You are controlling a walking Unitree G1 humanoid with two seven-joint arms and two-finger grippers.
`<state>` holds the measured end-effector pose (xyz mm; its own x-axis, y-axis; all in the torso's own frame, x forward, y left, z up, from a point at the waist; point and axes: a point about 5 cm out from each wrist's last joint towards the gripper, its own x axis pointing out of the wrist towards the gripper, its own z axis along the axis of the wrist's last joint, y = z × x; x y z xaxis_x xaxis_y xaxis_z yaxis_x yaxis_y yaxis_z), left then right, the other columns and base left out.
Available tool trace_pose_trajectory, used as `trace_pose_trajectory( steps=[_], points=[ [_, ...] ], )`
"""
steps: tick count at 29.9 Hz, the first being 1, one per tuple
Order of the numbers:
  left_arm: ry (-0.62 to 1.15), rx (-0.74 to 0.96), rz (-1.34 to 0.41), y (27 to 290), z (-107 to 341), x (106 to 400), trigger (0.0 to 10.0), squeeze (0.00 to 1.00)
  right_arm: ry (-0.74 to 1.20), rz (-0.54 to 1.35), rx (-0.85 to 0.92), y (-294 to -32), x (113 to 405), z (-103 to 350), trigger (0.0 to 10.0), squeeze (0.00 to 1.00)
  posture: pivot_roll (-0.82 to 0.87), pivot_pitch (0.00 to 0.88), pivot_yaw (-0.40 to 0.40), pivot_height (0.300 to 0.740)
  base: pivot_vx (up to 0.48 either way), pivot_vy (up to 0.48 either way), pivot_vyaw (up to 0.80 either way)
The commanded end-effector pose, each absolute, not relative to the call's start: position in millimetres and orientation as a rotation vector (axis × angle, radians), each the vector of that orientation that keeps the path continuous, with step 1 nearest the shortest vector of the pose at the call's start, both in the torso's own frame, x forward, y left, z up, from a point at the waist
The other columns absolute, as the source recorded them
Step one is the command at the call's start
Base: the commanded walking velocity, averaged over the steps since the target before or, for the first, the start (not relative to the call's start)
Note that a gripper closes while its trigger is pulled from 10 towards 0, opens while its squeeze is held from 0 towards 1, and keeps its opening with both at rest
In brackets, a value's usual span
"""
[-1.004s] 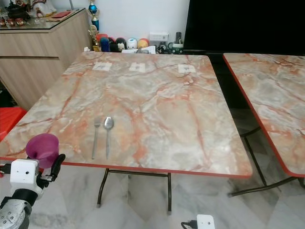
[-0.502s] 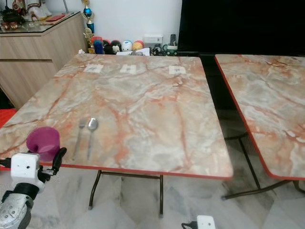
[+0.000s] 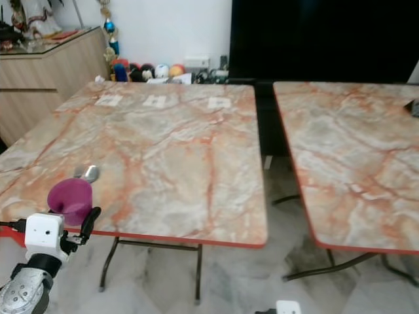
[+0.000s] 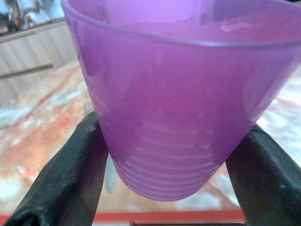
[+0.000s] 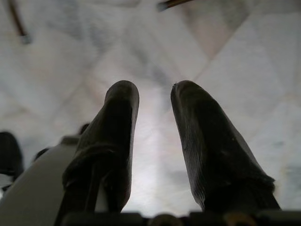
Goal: Setting the table
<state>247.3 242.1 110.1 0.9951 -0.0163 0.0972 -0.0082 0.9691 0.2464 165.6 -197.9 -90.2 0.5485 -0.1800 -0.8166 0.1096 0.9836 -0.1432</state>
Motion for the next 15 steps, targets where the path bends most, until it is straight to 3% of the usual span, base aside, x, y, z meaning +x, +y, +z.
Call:
trace_pose_trajectory(
  steps=[1,15],
  points=[
    [-0.091,0.261,-0.003,244.0,110.5,246.1,10.0,0.00,0.978,-0.151,-0.071,-190.5,166.3,-91.0,10.0,0.00,0.03,0.005,0.013,0.740,0.000,-0.442,0.00],
    [-0.116,0.261,0.015,245.1,118.7,249.3,10.0,0.00,0.973,-0.159,-0.075,-192.9,169.2,-89.5,10.0,0.00,0.04,0.043,0.001,0.740,0.000,-0.455,0.00]
  ],
)
